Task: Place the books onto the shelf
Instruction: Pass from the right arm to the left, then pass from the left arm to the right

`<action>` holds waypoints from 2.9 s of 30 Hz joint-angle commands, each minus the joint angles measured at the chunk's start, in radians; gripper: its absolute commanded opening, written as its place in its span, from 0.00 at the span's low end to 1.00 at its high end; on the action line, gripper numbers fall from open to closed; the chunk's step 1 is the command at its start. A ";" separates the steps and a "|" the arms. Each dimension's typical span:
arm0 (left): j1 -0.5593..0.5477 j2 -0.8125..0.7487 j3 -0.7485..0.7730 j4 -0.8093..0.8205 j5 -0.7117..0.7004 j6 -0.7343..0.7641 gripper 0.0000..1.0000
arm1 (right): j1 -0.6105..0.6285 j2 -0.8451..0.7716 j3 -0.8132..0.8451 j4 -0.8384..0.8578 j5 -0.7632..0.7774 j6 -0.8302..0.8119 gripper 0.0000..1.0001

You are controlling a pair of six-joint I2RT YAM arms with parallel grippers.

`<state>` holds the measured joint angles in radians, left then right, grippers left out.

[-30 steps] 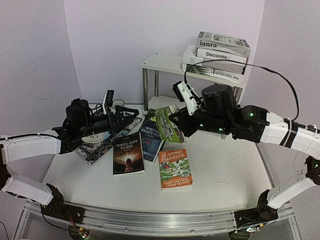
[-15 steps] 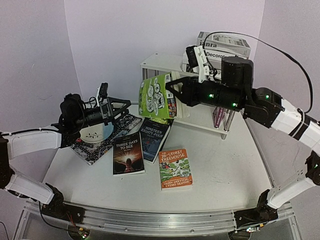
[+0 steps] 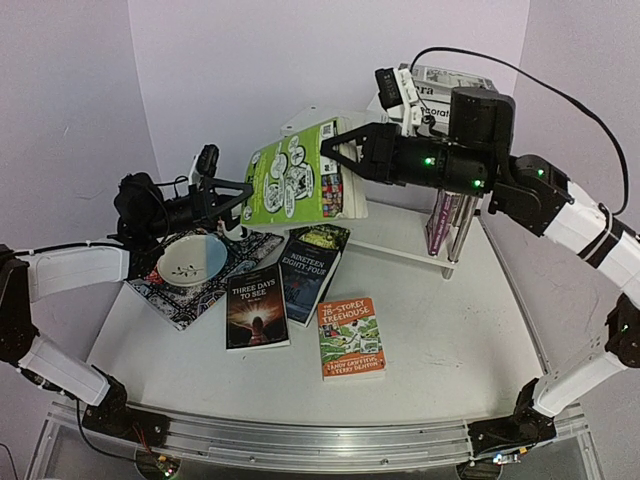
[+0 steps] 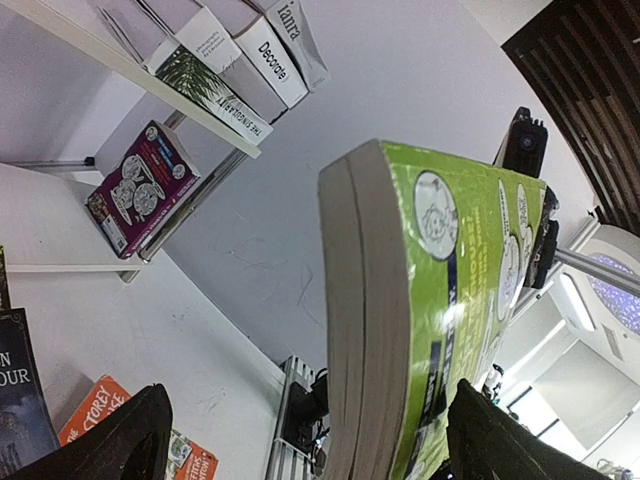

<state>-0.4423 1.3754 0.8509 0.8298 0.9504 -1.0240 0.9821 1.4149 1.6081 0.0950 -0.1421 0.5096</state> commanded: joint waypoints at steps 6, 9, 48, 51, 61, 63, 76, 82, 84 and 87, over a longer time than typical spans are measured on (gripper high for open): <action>0.000 -0.044 0.071 0.094 0.096 -0.051 0.81 | -0.006 -0.002 0.038 0.188 -0.101 0.095 0.00; 0.000 -0.057 0.060 0.096 0.089 -0.048 0.60 | -0.006 0.008 0.023 0.198 -0.093 0.103 0.00; 0.010 0.138 -0.026 0.079 0.351 0.142 0.00 | -0.027 0.026 0.013 -0.864 0.008 -0.396 0.98; 0.010 0.155 -0.041 0.063 0.337 0.176 0.00 | -0.039 0.095 0.090 -0.948 -0.066 -0.406 0.98; 0.007 0.083 -0.088 -0.302 0.139 0.556 0.00 | -0.121 0.243 0.213 -1.017 -0.281 -0.413 0.98; 0.000 0.060 -0.108 -0.313 0.115 0.631 0.00 | -0.122 0.291 0.251 -1.029 -0.294 -0.427 0.98; -0.044 0.023 -0.114 -0.425 0.100 0.845 0.00 | -0.108 0.580 0.462 -1.058 -0.287 -0.572 0.71; -0.045 0.017 -0.102 -0.457 0.139 0.873 0.00 | -0.093 0.617 0.467 -1.057 -0.221 -0.602 0.71; -0.046 0.013 -0.099 -0.462 0.156 0.878 0.00 | -0.093 0.622 0.455 -1.057 -0.213 -0.607 0.71; -0.048 0.007 -0.097 -0.465 0.176 0.884 0.00 | -0.091 0.621 0.437 -1.054 -0.184 -0.614 0.70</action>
<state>-0.4839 1.4315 0.7044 0.3130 1.0363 -0.1653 0.8826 2.0258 2.0422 -0.9009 -0.3725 -0.0689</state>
